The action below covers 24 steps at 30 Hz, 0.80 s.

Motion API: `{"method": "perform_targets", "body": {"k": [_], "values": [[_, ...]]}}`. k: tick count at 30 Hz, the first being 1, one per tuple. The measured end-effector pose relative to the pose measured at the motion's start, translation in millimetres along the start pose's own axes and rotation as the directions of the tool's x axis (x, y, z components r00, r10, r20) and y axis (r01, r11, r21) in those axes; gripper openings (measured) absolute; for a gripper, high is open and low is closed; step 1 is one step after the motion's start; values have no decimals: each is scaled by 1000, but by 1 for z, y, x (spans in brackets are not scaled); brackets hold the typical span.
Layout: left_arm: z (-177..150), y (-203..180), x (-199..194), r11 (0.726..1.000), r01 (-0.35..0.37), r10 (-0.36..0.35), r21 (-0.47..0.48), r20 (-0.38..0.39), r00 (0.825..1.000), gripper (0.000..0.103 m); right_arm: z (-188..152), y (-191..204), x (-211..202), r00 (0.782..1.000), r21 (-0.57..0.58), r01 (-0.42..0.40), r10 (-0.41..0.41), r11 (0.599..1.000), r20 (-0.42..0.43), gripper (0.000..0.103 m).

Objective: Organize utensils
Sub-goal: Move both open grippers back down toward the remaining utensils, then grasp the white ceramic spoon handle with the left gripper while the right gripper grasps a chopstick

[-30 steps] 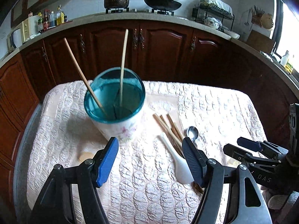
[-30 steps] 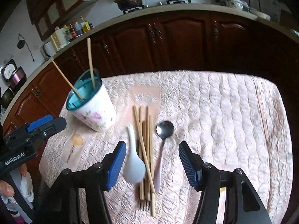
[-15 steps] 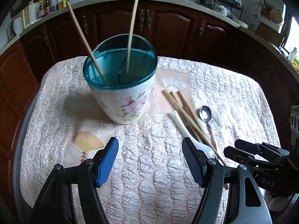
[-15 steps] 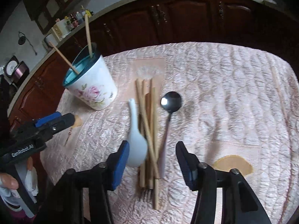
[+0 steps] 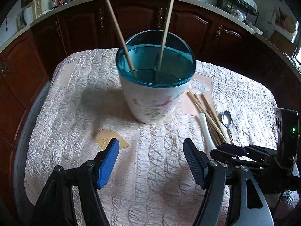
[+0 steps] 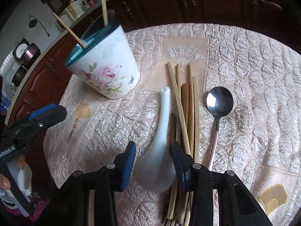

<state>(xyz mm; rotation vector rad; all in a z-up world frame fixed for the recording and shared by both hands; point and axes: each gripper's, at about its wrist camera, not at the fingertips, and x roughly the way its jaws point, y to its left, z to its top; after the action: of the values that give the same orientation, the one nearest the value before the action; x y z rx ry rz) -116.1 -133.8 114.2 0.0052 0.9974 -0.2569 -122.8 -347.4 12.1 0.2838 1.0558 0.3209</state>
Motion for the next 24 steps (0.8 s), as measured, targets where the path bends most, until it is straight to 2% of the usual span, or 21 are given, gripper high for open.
{"method": "perform_targets", "body": {"k": [2,5,6,11,16,18,20,24], "values": [[1,4,2,1000,-2,2,-7,-4,1000,71,-1,3,0,999,13,-33,33,999,-4,43],[3,5,4,1000,1,-1,-13,-19,1000,71,-7,12,7,976,46,-212,214,976,-51,42],[4,5,6,1000,1,-1,-10,-23,1000,71,-9,14,6,975,39,-214,216,976,-49,42],[2,-6,14,1000,16,-16,6,-30,999,71,-16,-6,-22,984,75,-178,177,981,17,42],[4,-31,28,996,81,-79,34,-51,996,71,-8,-37,-53,993,119,-87,76,989,94,43],[5,-45,36,992,114,-111,56,-54,992,71,-8,-46,-62,992,138,-72,57,988,111,43],[6,-60,46,988,120,-115,98,-53,992,70,-9,-55,-70,991,167,-70,49,984,125,43],[8,-83,68,978,124,-113,169,-69,991,57,-11,-61,-76,991,175,-57,34,983,131,43]]}}
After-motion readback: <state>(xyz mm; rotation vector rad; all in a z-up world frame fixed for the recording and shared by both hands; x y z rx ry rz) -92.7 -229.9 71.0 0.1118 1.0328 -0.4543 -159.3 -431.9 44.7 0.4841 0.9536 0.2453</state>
